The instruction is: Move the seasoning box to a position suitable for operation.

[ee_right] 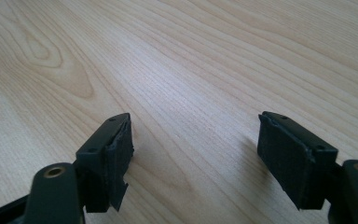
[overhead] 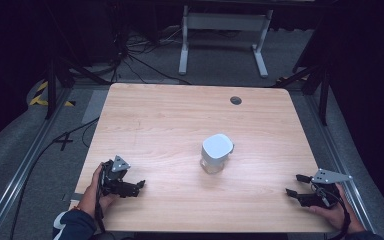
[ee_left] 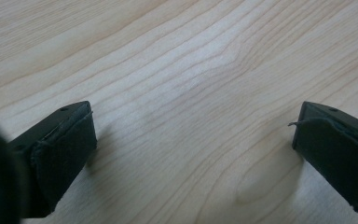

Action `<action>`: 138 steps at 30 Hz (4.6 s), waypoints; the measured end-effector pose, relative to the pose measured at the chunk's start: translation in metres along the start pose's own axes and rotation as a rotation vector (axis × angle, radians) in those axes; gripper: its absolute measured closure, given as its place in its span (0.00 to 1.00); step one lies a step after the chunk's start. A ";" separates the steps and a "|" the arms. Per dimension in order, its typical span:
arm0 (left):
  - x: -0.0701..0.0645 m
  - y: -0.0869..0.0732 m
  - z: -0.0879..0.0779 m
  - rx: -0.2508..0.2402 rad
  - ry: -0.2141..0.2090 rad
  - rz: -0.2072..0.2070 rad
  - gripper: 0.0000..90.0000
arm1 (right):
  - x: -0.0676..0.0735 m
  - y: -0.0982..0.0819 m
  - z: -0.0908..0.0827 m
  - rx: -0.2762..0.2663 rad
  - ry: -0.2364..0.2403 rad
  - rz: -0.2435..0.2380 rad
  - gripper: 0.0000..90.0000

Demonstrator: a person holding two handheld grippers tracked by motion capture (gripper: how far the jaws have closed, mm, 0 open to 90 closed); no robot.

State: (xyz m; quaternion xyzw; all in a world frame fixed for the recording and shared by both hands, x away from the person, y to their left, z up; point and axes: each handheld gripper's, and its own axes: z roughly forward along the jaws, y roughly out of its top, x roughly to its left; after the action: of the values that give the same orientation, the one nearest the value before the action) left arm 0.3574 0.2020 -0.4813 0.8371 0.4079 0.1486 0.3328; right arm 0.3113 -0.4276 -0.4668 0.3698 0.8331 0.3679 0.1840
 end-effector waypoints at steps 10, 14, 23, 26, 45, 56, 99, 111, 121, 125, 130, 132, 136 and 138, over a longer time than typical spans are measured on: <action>-0.010 0.005 0.005 -0.005 -0.065 0.086 0.00 | 0.000 0.003 0.001 0.017 0.009 -0.005 0.31; -0.014 0.009 0.009 -0.012 -0.102 0.114 0.00 | -0.001 0.008 0.002 0.034 -0.003 0.002 0.39; -0.013 0.012 0.012 -0.013 -0.121 0.143 0.00 | 0.000 0.035 0.004 -0.070 0.014 -0.057 0.81; -0.013 0.012 0.012 -0.012 -0.120 0.142 0.00 | 0.001 0.049 0.013 -0.074 0.026 -0.059 0.89; -0.013 0.011 0.010 -0.002 -0.117 0.130 0.01 | 0.038 0.144 0.031 -0.195 0.166 -0.185 1.00; -0.013 0.011 0.010 0.000 -0.117 0.130 0.01 | 0.060 0.198 0.056 -0.234 0.200 -0.244 1.00; -0.074 0.100 0.006 -0.173 -0.194 0.265 0.75 | 0.054 0.210 0.097 -0.174 0.178 -0.238 1.00; -0.091 0.119 0.012 -0.201 -0.220 0.306 0.81 | 0.060 0.212 0.090 -0.206 0.189 -0.261 1.00; -0.097 0.130 0.013 -0.216 -0.234 0.355 1.00 | 0.066 0.213 0.093 -0.208 0.207 -0.276 1.00; -0.102 0.136 0.015 -0.238 -0.239 0.353 1.00 | 0.063 0.212 0.094 -0.214 0.203 -0.258 1.00; -0.107 0.141 0.015 -0.245 -0.246 0.369 1.00 | 0.063 0.212 0.093 -0.212 0.200 -0.255 1.00; -0.108 0.141 0.016 -0.255 -0.247 0.365 0.99 | 0.063 0.212 0.093 -0.212 0.200 -0.252 1.00; -0.107 0.142 0.015 -0.252 -0.245 0.375 0.99 | 0.063 0.211 0.093 -0.214 0.196 -0.251 1.00; -0.107 0.142 0.015 -0.252 -0.246 0.375 0.99 | 0.063 0.211 0.093 -0.214 0.200 -0.254 1.00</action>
State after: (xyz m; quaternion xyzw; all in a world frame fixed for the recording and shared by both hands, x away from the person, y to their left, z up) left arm 0.3814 0.0482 -0.3935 0.8618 0.1803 0.1546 0.4483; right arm 0.4248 -0.2396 -0.3722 0.2017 0.8434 0.4629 0.1836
